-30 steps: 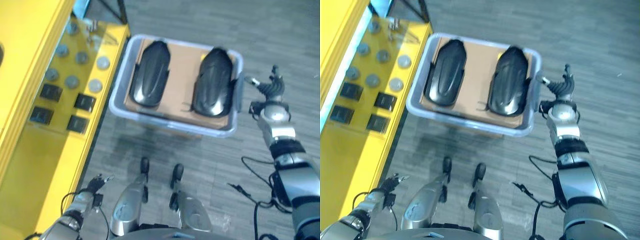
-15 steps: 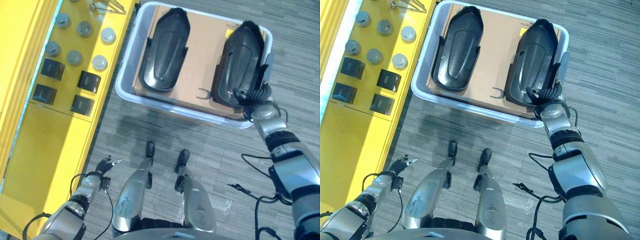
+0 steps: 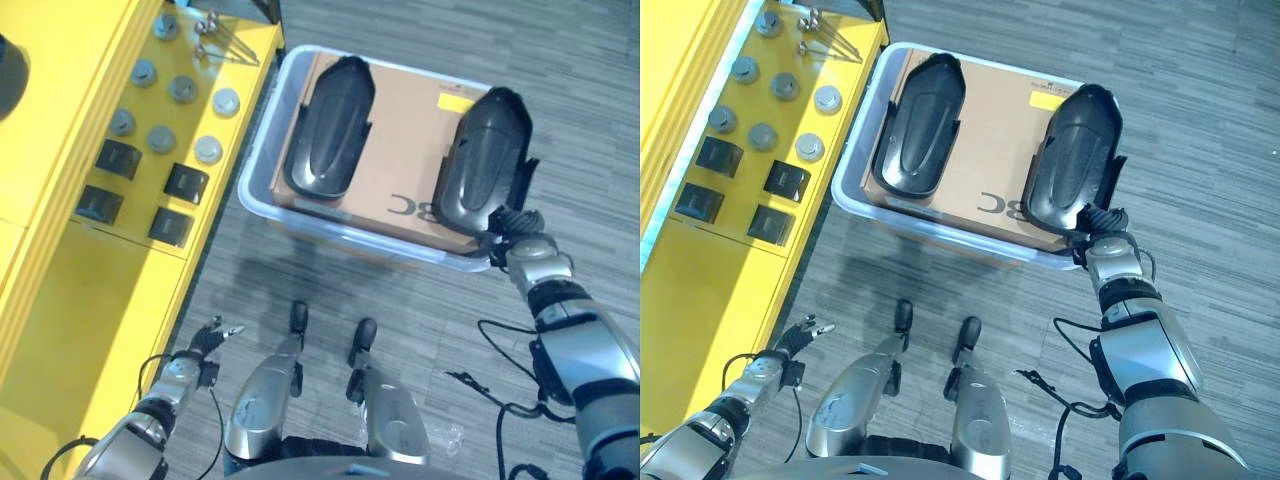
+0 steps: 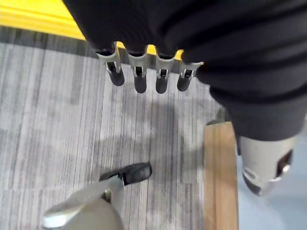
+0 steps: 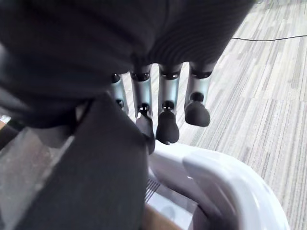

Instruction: Move parts from the plastic box to the shelf.

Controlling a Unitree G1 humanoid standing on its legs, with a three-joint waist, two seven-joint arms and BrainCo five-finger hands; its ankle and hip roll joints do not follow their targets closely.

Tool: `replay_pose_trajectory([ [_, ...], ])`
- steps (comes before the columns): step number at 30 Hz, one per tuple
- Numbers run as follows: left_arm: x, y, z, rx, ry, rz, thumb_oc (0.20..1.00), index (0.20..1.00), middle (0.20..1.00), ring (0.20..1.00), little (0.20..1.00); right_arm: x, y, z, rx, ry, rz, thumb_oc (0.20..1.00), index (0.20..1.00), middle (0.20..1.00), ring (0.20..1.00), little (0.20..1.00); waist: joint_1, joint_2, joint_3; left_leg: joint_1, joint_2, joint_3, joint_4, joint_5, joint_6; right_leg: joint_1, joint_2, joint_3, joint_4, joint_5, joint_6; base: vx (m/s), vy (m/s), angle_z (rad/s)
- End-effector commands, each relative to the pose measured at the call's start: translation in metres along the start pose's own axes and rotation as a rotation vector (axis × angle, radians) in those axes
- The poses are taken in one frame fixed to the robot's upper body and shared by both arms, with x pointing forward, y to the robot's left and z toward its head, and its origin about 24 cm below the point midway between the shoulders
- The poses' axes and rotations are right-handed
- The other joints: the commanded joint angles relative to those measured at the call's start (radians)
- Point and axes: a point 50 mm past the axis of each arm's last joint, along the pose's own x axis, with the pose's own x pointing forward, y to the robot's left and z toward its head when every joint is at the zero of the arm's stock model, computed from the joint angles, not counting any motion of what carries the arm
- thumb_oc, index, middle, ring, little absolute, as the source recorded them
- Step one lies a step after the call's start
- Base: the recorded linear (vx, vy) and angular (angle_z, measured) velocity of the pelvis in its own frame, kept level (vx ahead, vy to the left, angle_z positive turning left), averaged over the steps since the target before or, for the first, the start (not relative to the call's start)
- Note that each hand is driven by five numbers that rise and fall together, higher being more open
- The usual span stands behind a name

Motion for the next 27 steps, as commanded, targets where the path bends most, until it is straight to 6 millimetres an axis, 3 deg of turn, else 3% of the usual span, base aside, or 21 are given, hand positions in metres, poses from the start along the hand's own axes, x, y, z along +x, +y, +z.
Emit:
replay_pose_trajectory([
  [1,-0.004,0.011,-0.004,0.027,-0.033,0.042,1.000,1.000,1.000,1.000,1.000,-0.009,-0.011,-0.007,-0.092,-0.163,-0.111,0.200,0.200,0.200,0.200,0.200,-0.005,-0.033,-0.168,0.019,0.040,0.013,0.043,-0.152,-0.054,0.010,-0.038,0.021,0.090,-0.182,0.026,0.01,-0.080,0.01],
  [5,-0.008,0.018,0.019,-0.004,-0.153,0.076,1.000,1.000,1.000,1.000,1.000,-0.024,-0.013,-0.010,-0.171,-0.325,-0.141,0.200,0.200,0.200,0.200,0.200,-0.019,-0.046,-0.237,0.067,0.051,0.023,0.019,-0.143,-0.064,0.069,-0.029,0.021,0.048,-0.164,0.035,0.04,-0.061,0.01],
  [8,-0.029,0.036,0.069,-0.118,-0.409,0.118,1.000,1.000,1.000,1.000,1.000,-0.049,-0.041,-0.001,-0.272,-0.545,-0.272,0.200,0.200,0.200,0.200,0.200,-0.026,-0.058,-0.316,0.105,0.059,0.026,-0.008,-0.137,-0.068,0.128,-0.013,0.016,-0.002,-0.150,0.040,0.06,-0.041,-0.05],
  [9,-0.043,0.041,0.095,-0.099,-0.510,0.104,1.000,1.000,1.000,1.000,1.000,-0.061,-0.052,0.008,-0.284,-0.614,-0.307,0.200,0.200,0.200,0.200,0.200,-0.027,-0.063,-0.330,0.115,0.059,0.024,-0.010,-0.143,-0.069,0.146,-0.007,0.016,-0.013,-0.154,0.039,-0.02,-0.032,-0.02],
  [12,-0.065,0.038,0.129,-0.101,-0.650,-0.022,1.000,1.000,1.000,1.000,1.000,-0.079,-0.066,0.027,-0.311,-0.769,-0.379,0.200,0.200,0.200,0.200,0.200,-0.028,-0.073,-0.346,0.114,0.061,0.023,-0.010,-0.143,-0.068,0.160,-0.001,0.010,-0.034,-0.150,0.039,-0.06,-0.057,-0.04],
  [15,-0.092,0.023,0.165,-0.046,-0.809,-0.198,1.000,1.000,1.000,1.000,1.000,-0.106,-0.076,0.067,-0.343,-1.011,-0.460,0.200,0.200,0.200,0.200,0.200,-0.027,-0.089,-0.366,0.125,0.066,0.031,-0.010,-0.153,-0.070,0.179,0.002,-0.001,-0.046,-0.151,0.046,-0.08,-0.071,-0.07],
  [16,-0.092,0.023,0.165,-0.046,-0.810,-0.198,1.000,1.000,1.000,1.000,1.000,-0.106,-0.076,0.067,-0.343,-1.012,-0.461,0.200,0.200,0.200,0.200,0.200,-0.026,-0.088,-0.365,0.126,0.066,0.031,-0.010,-0.153,-0.070,0.179,0.002,-0.001,-0.046,-0.151,0.046,-0.04,-0.023,-0.03],
  [19,-0.101,0.000,0.190,-0.150,-0.870,-0.382,1.000,1.000,1.000,1.000,1.000,-0.129,-0.069,0.109,-0.344,-1.214,-0.486,0.200,0.200,0.200,0.200,0.200,-0.032,-0.096,-0.384,0.142,0.066,0.040,-0.010,-0.167,-0.065,0.189,0.008,0.008,-0.039,-0.166,0.042,-0.03,-0.002,-0.02],
  [23,-0.102,-0.022,0.206,-0.202,-0.879,-0.486,1.000,1.000,1.000,1.000,1.000,-0.141,-0.056,0.132,-0.335,-1.317,-0.487,0.200,0.200,0.200,0.200,0.200,-0.042,-0.097,-0.398,0.155,0.066,0.046,-0.010,-0.177,-0.062,0.197,0.011,0.019,-0.036,-0.173,0.041,0.00,0.010,-0.08],
  [25,-0.106,-0.047,0.220,-0.202,-0.881,-0.605,1.000,1.000,1.000,1.000,1.000,-0.148,-0.041,0.148,-0.308,-1.362,-0.471,0.200,0.200,0.200,0.200,0.200,-0.047,-0.097,-0.411,0.163,0.066,0.050,-0.010,-0.182,-0.061,0.203,0.010,0.025,-0.039,-0.174,0.042,0.01,0.023,-0.07],
  [27,-0.111,-0.056,0.228,-0.206,-0.896,-0.650,1.000,1.000,1.000,1.000,1.000,-0.150,-0.033,0.153,-0.293,-1.381,-0.460,0.200,0.200,0.200,0.200,0.200,-0.049,-0.094,-0.414,0.165,0.066,0.051,-0.010,-0.185,-0.061,0.207,0.010,0.025,-0.043,-0.174,0.042,0.01,0.024,-0.06],
])
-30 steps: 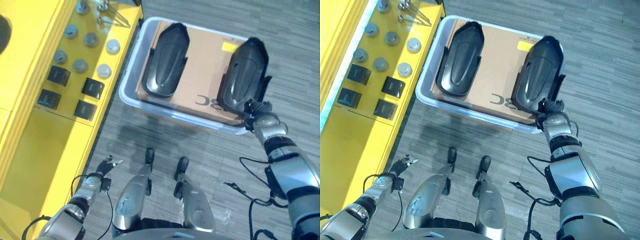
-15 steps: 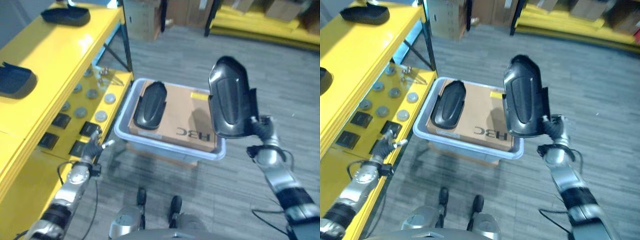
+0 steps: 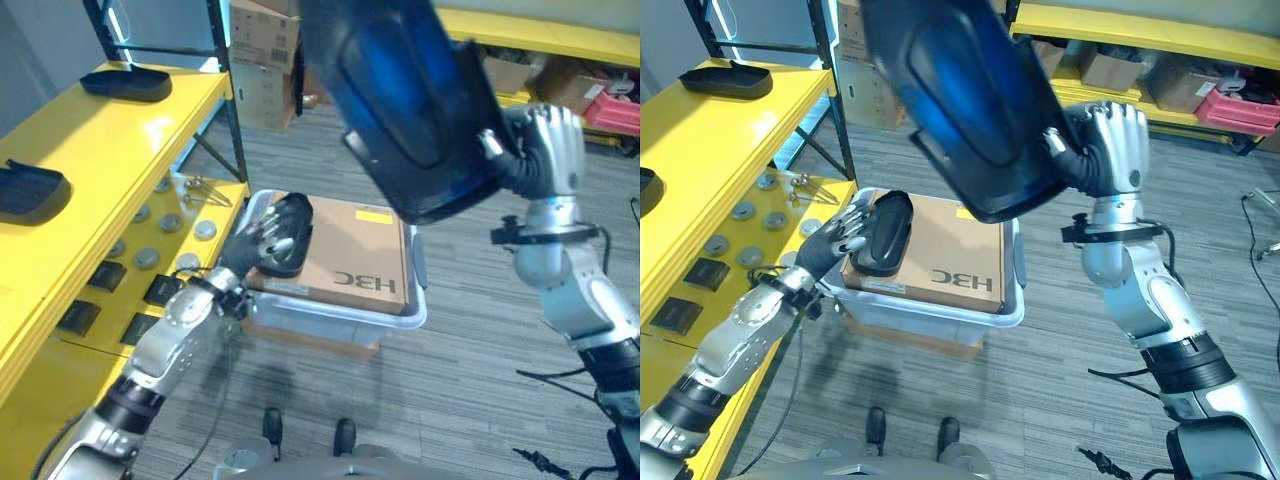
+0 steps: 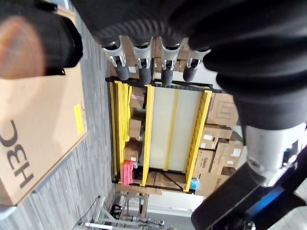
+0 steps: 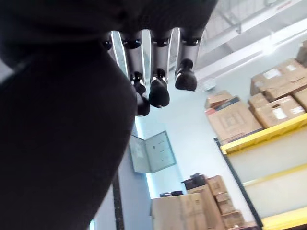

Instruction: Move parts from the plastic box to the shelf.

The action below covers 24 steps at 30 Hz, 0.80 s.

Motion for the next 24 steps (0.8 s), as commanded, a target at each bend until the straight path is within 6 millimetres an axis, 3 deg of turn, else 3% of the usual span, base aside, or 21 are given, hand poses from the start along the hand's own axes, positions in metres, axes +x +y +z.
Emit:
replay_pose_trajectory([
  [1,0.021,-0.009,0.011,-0.066,-0.051,-0.058,1.000,1.000,1.000,1.000,1.000,0.028,-0.014,0.003,-0.043,-0.047,-0.124,0.200,0.200,0.200,0.200,0.200,0.027,-0.009,-0.049,0.056,0.046,0.006,-0.002,-0.142,-0.049,0.089,-0.011,-0.016,0.014,-0.170,0.043,0.01,0.032,-0.06],
  [9,0.040,-0.031,0.031,-0.115,-0.127,-0.130,1.000,1.000,1.000,1.000,1.000,0.031,0.022,0.030,0.059,-0.104,-0.009,0.200,0.200,0.200,0.200,0.200,0.027,-0.004,-0.056,0.061,0.040,-0.008,-0.002,-0.150,-0.046,0.094,-0.016,-0.019,0.012,-0.171,0.046,0.00,0.004,0.00],
  [17,0.036,-0.022,0.043,-0.100,-0.218,-0.017,1.000,1.000,1.000,1.000,1.000,0.016,0.037,0.041,0.147,-0.147,0.061,0.200,0.200,0.200,0.200,0.200,0.034,-0.008,-0.054,0.059,0.037,-0.017,-0.002,-0.151,-0.045,0.093,-0.018,-0.027,0.012,-0.171,0.047,0.00,0.000,0.00],
  [24,0.038,-0.012,0.044,-0.099,-0.242,0.114,1.000,1.000,1.000,1.000,1.000,0.007,0.040,0.070,0.368,-0.230,0.095,0.200,0.200,0.200,0.200,0.200,0.035,-0.013,-0.051,0.061,0.034,-0.020,-0.002,-0.153,-0.043,0.094,-0.019,-0.027,0.012,-0.172,0.048,0.00,0.000,0.00],
])
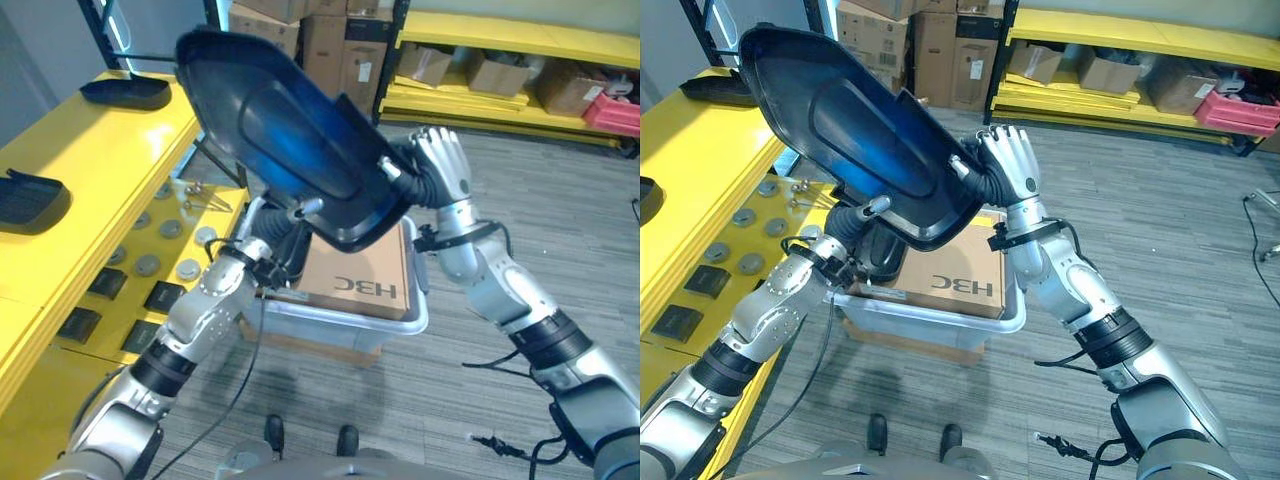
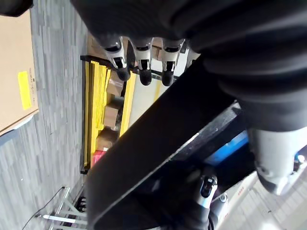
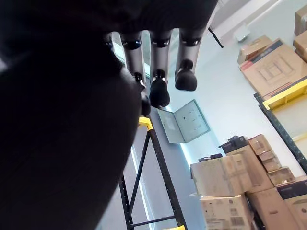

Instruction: Move parts from the plastic box to the shelf.

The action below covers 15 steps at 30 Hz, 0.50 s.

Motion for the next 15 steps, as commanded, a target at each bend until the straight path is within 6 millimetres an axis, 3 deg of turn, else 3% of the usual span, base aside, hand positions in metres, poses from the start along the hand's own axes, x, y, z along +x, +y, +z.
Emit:
replay_pose_trajectory([
  [1,0.012,-0.001,0.017,-0.002,-0.129,0.046,1.000,1.000,1.000,1.000,1.000,0.013,-0.006,0.033,0.194,-0.160,-0.038,0.200,0.200,0.200,0.200,0.200,0.025,-0.018,-0.040,0.049,0.034,-0.023,-0.002,-0.152,-0.043,0.081,-0.019,-0.023,0.015,-0.169,0.047,0.00,0.000,0.00],
  [2,0.013,-0.001,0.016,-0.028,-0.148,0.064,0.727,0.727,0.727,0.727,0.727,0.009,-0.001,0.042,0.263,-0.175,-0.009,0.200,0.200,0.200,0.200,0.200,0.024,-0.019,-0.039,0.050,0.034,-0.022,-0.002,-0.153,-0.042,0.080,-0.020,-0.023,0.016,-0.170,0.047,0.00,0.000,0.00],
  [3,0.014,-0.005,0.016,-0.064,-0.167,0.058,0.200,0.200,0.200,0.200,0.200,0.006,0.005,0.050,0.315,-0.186,0.015,0.200,0.200,0.200,0.200,0.200,0.022,-0.019,-0.037,0.050,0.034,-0.022,-0.002,-0.153,-0.042,0.080,-0.020,-0.022,0.017,-0.169,0.047,0.00,0.000,0.00],
  [9,0.019,-0.025,0.014,-0.119,-0.208,-0.032,0.200,0.200,0.200,0.200,0.200,-0.006,0.030,0.081,0.545,-0.219,0.093,0.200,0.200,0.200,0.200,0.200,0.020,-0.020,-0.029,0.048,0.034,-0.020,-0.002,-0.154,-0.043,0.076,-0.020,-0.021,0.017,-0.167,0.046,0.00,-0.012,0.00],
  [15,0.015,-0.024,0.019,-0.075,-0.281,-0.001,0.200,0.200,0.200,0.200,0.200,-0.011,0.038,0.100,0.680,-0.268,0.145,0.200,0.200,0.200,0.200,0.200,0.033,-0.020,-0.024,0.043,0.034,-0.027,-0.002,-0.150,-0.043,0.076,-0.020,-0.027,0.018,-0.166,0.043,0.00,-0.031,-0.01],
])
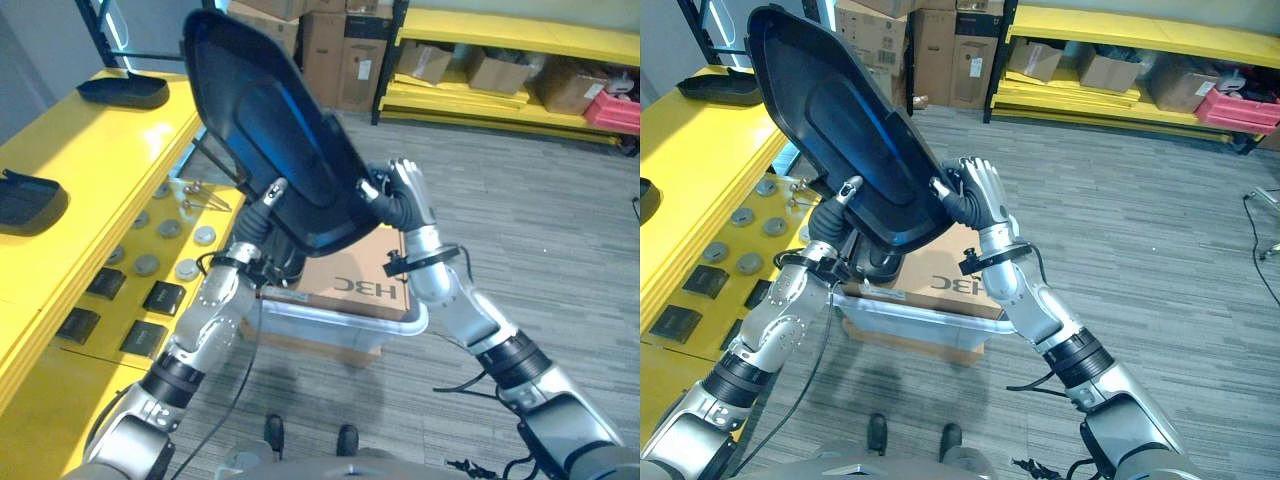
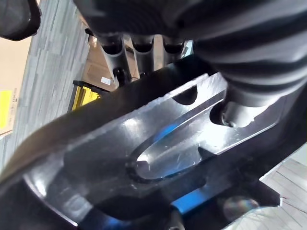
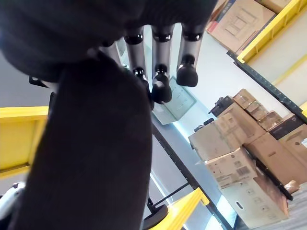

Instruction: Move parts from the plastic box to the shelf.

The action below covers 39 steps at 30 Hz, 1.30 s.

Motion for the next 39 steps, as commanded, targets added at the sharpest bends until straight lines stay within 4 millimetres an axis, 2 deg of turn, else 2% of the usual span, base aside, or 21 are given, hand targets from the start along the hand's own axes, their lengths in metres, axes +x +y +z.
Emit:
replay_pose_trajectory([
  [1,0.016,-0.041,0.021,0.041,-0.173,-0.209,0.200,0.200,0.200,0.200,0.200,-0.003,0.026,0.076,0.361,-0.387,0.159,0.200,0.200,0.200,0.200,0.200,0.034,-0.020,-0.024,0.041,0.033,-0.033,-0.008,-0.150,-0.040,0.076,-0.021,-0.028,0.018,-0.166,0.042,-0.01,-0.051,0.00],
  [3,0.014,-0.039,0.021,0.066,-0.189,-0.204,0.200,0.200,0.200,0.200,0.200,-0.004,0.025,0.077,0.401,-0.386,0.145,0.228,0.228,0.228,0.228,0.228,0.038,-0.020,-0.023,0.040,0.034,-0.036,-0.008,-0.148,-0.041,0.077,-0.021,-0.032,0.018,-0.166,0.041,-0.01,-0.050,0.02],
  [4,0.012,-0.035,0.023,0.090,-0.207,-0.182,0.200,0.200,0.200,0.200,0.200,-0.005,0.024,0.076,0.424,-0.376,0.125,0.580,0.580,0.580,0.580,0.580,0.042,-0.020,-0.022,0.040,0.034,-0.039,-0.008,-0.147,-0.042,0.078,-0.021,-0.036,0.017,-0.165,0.040,-0.01,-0.078,0.08],
  [5,0.010,-0.026,0.025,0.142,-0.238,-0.130,0.200,0.200,0.200,0.200,0.200,-0.006,0.023,0.073,0.459,-0.354,0.106,1.000,1.000,1.000,1.000,1.000,0.047,-0.018,-0.022,0.039,0.035,-0.044,-0.008,-0.144,-0.044,0.082,-0.021,-0.040,0.014,-0.164,0.039,-0.01,-0.077,0.12],
  [10,0.003,-0.008,0.034,0.288,-0.336,-0.021,0.200,0.200,0.200,0.200,0.200,-0.013,0.016,0.058,0.567,-0.228,0.016,1.000,1.000,1.000,1.000,1.000,0.050,-0.015,-0.025,0.037,0.039,-0.049,-0.008,-0.138,-0.049,0.083,-0.019,-0.043,0.011,-0.163,0.037,0.00,-0.051,0.11],
  [13,-0.006,0.009,0.042,0.420,-0.416,0.081,0.200,0.200,0.200,0.200,0.200,-0.024,0.008,0.038,0.682,-0.084,-0.089,1.000,1.000,1.000,1.000,1.000,0.042,-0.011,-0.023,0.037,0.043,-0.047,-0.008,-0.137,-0.050,0.079,-0.018,-0.035,0.015,-0.165,0.035,-0.01,-0.023,0.04],
  [18,-0.026,0.041,0.058,0.657,-0.539,0.281,0.200,0.200,0.200,0.200,0.200,-0.056,-0.002,0.002,0.683,0.113,-0.203,1.000,1.000,1.000,1.000,1.000,0.016,0.001,-0.018,0.044,0.052,-0.028,-0.008,-0.137,-0.052,0.075,-0.018,-0.017,0.018,-0.170,0.034,-0.01,0.009,-0.03],
  [22,-0.043,0.070,0.067,0.834,-0.557,0.397,0.200,0.200,0.200,0.200,0.200,-0.092,-0.006,-0.035,0.698,0.319,-0.176,1.000,1.000,1.000,1.000,1.000,-0.011,0.007,-0.016,0.050,0.060,-0.008,-0.008,-0.137,-0.057,0.070,-0.019,-0.008,0.028,-0.178,0.034,-0.02,0.007,-0.15],
  [25,-0.056,0.093,0.065,0.860,-0.500,0.465,0.200,0.200,0.200,0.200,0.200,-0.128,0.009,-0.065,0.693,0.532,-0.068,1.000,1.000,1.000,1.000,1.000,-0.018,0.008,-0.014,0.052,0.062,-0.006,-0.008,-0.136,-0.060,0.067,-0.020,-0.006,0.037,-0.189,0.028,-0.02,-0.005,-0.11],
  [27,-0.065,0.103,0.064,0.817,-0.491,0.498,0.200,0.200,0.200,0.200,0.200,-0.157,0.021,-0.083,0.660,0.695,0.014,1.000,1.000,1.000,1.000,1.000,-0.015,0.008,-0.012,0.054,0.063,-0.010,-0.008,-0.135,-0.063,0.068,-0.021,-0.010,0.039,-0.194,0.024,0.00,0.000,0.00],
  [28,-0.074,0.108,0.065,0.784,-0.499,0.532,0.200,0.200,0.200,0.200,0.200,-0.191,0.036,-0.098,0.628,0.894,0.133,1.000,1.000,1.000,1.000,1.000,-0.002,0.007,-0.007,0.055,0.063,-0.017,-0.008,-0.134,-0.067,0.071,-0.023,-0.019,0.040,-0.199,0.020,0.00,0.000,0.00],
  [30,-0.081,0.110,0.065,0.755,-0.512,0.565,0.200,0.200,0.200,0.200,0.200,-0.217,0.045,-0.107,0.571,1.038,0.227,1.000,1.000,1.000,1.000,1.000,0.010,0.007,-0.004,0.054,0.063,-0.023,-0.008,-0.133,-0.071,0.074,-0.024,-0.027,0.039,-0.201,0.016,0.00,0.000,0.00],
  [32,-0.088,0.110,0.068,0.727,-0.539,0.584,0.200,0.200,0.200,0.200,0.200,-0.260,0.055,-0.115,0.584,1.250,0.330,1.000,1.000,1.000,1.000,1.000,0.038,0.007,0.006,0.051,0.064,-0.042,-0.005,-0.129,-0.081,0.084,-0.024,-0.043,0.041,-0.208,0.009,0.01,-0.027,0.09],
  [33,-0.092,0.106,0.075,0.715,-0.573,0.582,0.200,0.200,0.200,0.200,0.200,-0.299,0.061,-0.118,0.574,1.462,0.387,1.000,1.000,1.000,1.000,1.000,0.069,0.006,0.013,0.045,0.063,-0.066,0.000,-0.127,-0.087,0.087,-0.025,-0.059,0.045,-0.214,0.003,0.00,-0.027,0.30],
  [34,-0.092,0.105,0.077,0.710,-0.581,0.579,0.200,0.200,0.200,0.200,0.200,-0.311,0.062,-0.118,0.588,1.537,0.397,1.000,1.000,1.000,1.000,1.000,0.077,0.007,0.013,0.038,0.061,-0.073,0.000,-0.121,-0.089,0.084,-0.026,-0.065,0.045,-0.211,0.002,-0.01,-0.021,0.44],
  [35,-0.093,0.101,0.081,0.703,-0.605,0.567,0.200,0.200,0.200,0.200,0.200,-0.341,0.066,-0.113,0.601,1.731,0.437,1.000,1.000,1.000,1.000,1.000,0.102,0.008,0.017,0.033,0.060,-0.087,0.000,-0.115,-0.093,0.089,-0.026,-0.081,0.047,-0.214,-0.002,0.00,-0.008,0.45],
  [37,-0.093,0.095,0.086,0.713,-0.624,0.552,0.200,0.200,0.200,0.200,0.200,-0.376,0.065,-0.102,0.539,1.935,0.537,1.000,1.000,1.000,1.000,1.000,0.126,0.011,0.023,0.028,0.065,-0.083,0.000,-0.108,-0.103,0.102,-0.027,-0.111,0.046,-0.218,-0.006,0.01,-0.009,0.35],
  [38,-0.093,0.095,0.087,0.716,-0.626,0.550,0.200,0.200,0.200,0.200,0.200,-0.379,0.065,-0.101,0.531,1.952,0.552,1.000,1.000,1.000,1.000,1.000,0.127,0.012,0.022,0.025,0.065,-0.083,-0.002,-0.103,-0.103,0.100,-0.027,-0.116,0.045,-0.215,-0.005,0.04,-0.010,0.74],
  [39,-0.089,0.088,0.091,0.721,-0.631,0.508,0.200,0.200,0.200,0.200,0.200,-0.410,0.061,-0.084,0.473,2.103,0.662,1.000,1.000,1.000,1.000,1.000,0.149,0.013,0.029,0.019,0.077,-0.050,0.001,-0.095,-0.118,0.121,-0.031,-0.169,0.045,-0.216,-0.004,0.07,0.016,0.80],
])
